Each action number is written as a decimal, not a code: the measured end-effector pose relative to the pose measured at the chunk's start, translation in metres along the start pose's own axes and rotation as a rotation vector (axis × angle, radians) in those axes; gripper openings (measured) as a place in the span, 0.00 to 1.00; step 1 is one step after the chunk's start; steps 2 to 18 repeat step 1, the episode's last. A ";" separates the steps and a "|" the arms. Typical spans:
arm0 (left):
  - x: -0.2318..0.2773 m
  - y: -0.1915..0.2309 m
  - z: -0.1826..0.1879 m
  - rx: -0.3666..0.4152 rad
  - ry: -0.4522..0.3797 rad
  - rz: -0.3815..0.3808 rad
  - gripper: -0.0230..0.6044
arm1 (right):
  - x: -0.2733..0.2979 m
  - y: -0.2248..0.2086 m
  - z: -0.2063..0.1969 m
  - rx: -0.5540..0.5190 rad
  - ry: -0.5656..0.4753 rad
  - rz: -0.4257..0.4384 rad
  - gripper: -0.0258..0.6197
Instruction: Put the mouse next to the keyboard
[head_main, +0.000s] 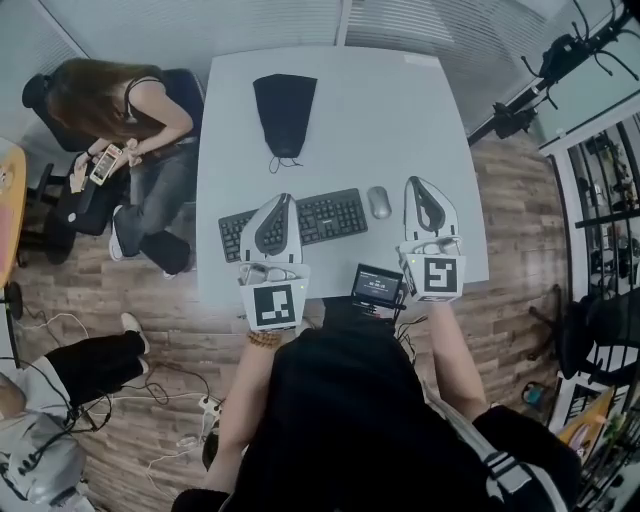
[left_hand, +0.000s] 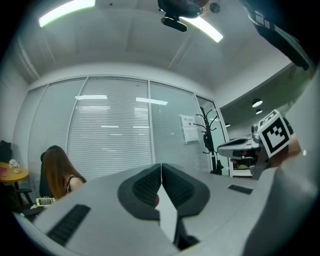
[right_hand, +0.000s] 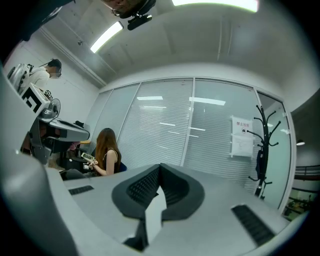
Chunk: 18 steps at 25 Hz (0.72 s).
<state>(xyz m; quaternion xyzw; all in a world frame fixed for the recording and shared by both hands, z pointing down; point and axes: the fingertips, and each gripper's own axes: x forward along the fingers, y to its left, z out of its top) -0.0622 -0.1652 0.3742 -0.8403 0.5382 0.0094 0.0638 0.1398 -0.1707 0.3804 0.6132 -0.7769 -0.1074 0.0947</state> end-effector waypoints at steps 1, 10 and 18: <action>0.001 0.001 -0.002 0.000 0.004 0.001 0.06 | 0.003 -0.001 -0.004 -0.005 0.009 0.004 0.04; 0.001 0.001 -0.002 0.000 0.004 0.001 0.06 | 0.003 -0.001 -0.004 -0.005 0.009 0.004 0.04; 0.001 0.001 -0.002 0.000 0.004 0.001 0.06 | 0.003 -0.001 -0.004 -0.005 0.009 0.004 0.04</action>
